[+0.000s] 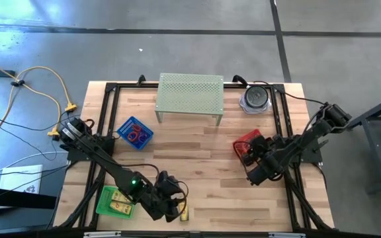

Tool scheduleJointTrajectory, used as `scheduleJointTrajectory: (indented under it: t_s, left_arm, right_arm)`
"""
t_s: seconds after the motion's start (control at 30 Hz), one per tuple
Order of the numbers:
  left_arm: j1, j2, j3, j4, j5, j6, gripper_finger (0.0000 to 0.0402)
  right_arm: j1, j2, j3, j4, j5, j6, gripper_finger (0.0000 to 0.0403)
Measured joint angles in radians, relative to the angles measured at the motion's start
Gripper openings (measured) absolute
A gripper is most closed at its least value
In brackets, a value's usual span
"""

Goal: Pick & Place Office Desk Supplies
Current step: Put the crayon box into the green bin

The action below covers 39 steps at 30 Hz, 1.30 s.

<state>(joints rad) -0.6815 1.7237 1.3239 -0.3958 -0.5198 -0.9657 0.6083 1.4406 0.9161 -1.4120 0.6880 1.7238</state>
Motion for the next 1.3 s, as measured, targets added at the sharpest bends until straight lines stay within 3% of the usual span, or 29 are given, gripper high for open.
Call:
scheduleJointTrajectory:
  t_s: [0.13,0.3,0.43,0.67,0.8,1.03,1.13,1.2,1.3]
  left_arm:
    - [-0.001,0.007,0.000,0.000,0.048,0.073,0.0160]
    - [-0.005,0.015,0.000,0.000,0.126,0.236,0.0160]
    - [-0.004,0.018,0.000,0.006,0.128,0.228,0.0160]
    - [0.026,0.025,0.000,0.007,0.243,0.231,0.0165]
    - [0.035,0.025,0.000,0.008,0.253,0.301,0.0201]
    - [0.033,0.071,0.000,0.048,0.254,0.370,0.0318]
    - [0.049,0.072,0.002,0.065,0.306,0.602,0.0347]
    - [0.056,0.067,0.003,0.067,0.371,0.801,0.0352]
    - [0.056,0.065,0.004,0.058,0.409,0.978,0.0354]
  right_arm:
    - [-0.001,0.000,0.000,0.003,0.075,-0.033,0.0239]
    - [-0.001,0.000,0.000,0.009,0.106,-0.057,0.0244]
    - [-0.001,0.000,0.000,0.012,0.106,-0.057,0.0244]
    - [0.000,0.000,0.000,0.039,0.094,-0.056,0.0244]
    - [0.000,0.000,0.000,0.074,0.084,-0.055,0.0244]
    - [0.000,0.000,0.000,0.129,0.061,-0.079,0.0244]
    - [0.000,0.000,0.000,0.131,0.062,-0.081,0.0244]
    - [0.000,0.000,0.000,0.139,0.062,-0.093,0.0244]
    - [0.000,0.000,0.000,0.145,0.063,-0.106,0.0244]
